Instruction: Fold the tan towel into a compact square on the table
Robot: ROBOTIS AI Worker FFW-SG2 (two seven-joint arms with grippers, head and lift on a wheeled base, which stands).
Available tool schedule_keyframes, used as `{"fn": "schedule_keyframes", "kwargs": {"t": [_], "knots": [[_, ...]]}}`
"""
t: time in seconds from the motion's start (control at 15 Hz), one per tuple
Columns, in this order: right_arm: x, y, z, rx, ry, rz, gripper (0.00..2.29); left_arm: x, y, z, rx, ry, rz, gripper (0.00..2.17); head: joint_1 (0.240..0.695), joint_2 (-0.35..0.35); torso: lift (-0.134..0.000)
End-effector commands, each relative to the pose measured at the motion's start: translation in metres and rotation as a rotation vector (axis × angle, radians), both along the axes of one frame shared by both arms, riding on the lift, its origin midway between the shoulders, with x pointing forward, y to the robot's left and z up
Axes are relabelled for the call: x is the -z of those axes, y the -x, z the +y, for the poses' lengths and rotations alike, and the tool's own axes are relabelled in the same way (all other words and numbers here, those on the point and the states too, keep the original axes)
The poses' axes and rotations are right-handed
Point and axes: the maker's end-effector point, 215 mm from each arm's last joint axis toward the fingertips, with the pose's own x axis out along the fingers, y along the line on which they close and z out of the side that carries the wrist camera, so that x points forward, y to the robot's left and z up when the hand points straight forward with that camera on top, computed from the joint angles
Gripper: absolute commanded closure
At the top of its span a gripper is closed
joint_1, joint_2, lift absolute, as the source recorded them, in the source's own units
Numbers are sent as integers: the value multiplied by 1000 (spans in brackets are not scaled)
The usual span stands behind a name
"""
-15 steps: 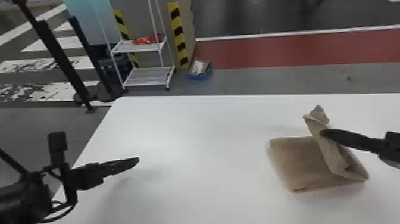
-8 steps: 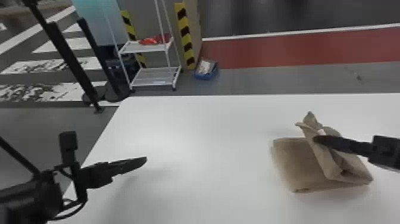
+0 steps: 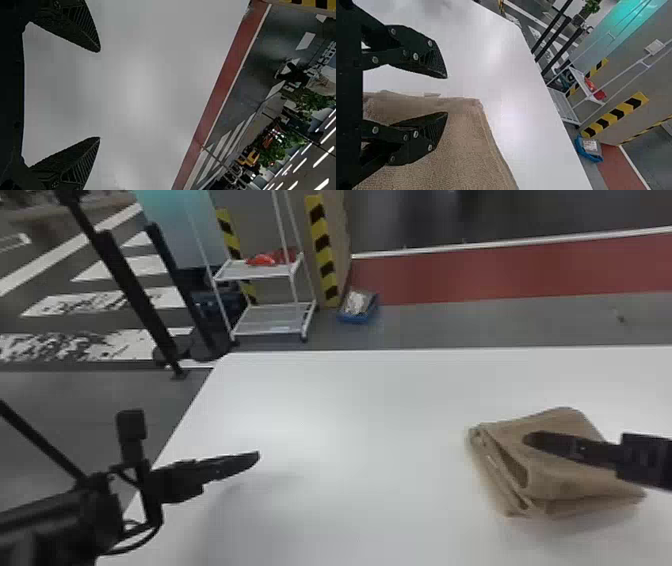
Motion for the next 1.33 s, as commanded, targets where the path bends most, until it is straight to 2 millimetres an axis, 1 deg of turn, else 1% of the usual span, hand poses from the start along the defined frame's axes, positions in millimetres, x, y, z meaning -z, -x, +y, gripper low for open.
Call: {"fn": "schedule_keyframes", "kwargs": {"t": [0.0,0.13,0.2,0.27,0.33,0.4,0.47,0.53,0.6,0.8,1.0,1.2,1.27], "knots": [[2,4,5,-9,-14,6,107,-1,-1,-1,1,0,-3,97,695,271,-125],[0,1,0,2,-18,-5,110,-2,-1,-1,3,1,-4,97,695,276,-125],[-1,-4,-4,14,2,-24,144,-2,-1,0,4,1,-3,97,695,276,-125],[-1,-8,-8,20,23,-44,296,-2,-1,0,4,1,-3,97,695,275,-125],[-1,-13,-11,25,52,-64,539,-1,0,0,5,3,-1,97,695,267,-125],[-2,-16,-11,24,70,-81,903,-1,0,0,5,3,-1,97,695,264,-125],[-4,-17,-13,27,74,-89,1399,-1,0,-1,7,5,-3,97,695,259,-125],[-4,-18,-15,31,80,-92,1750,-1,0,-1,7,5,-1,97,695,257,-125],[-5,-21,-17,34,109,-107,1956,-1,0,0,5,5,-1,97,695,255,-125],[6,-27,-16,20,244,-143,1956,-2,0,1,4,4,-2,97,695,248,-125],[6,-28,-14,15,255,-153,1956,-2,1,1,4,4,-3,97,695,248,-125],[8,-29,-26,44,261,-147,1953,-2,2,4,4,1,0,97,695,249,-125],[10,-30,-27,48,270,-144,1953,-3,1,4,6,-1,-4,97,695,245,-125]]}}
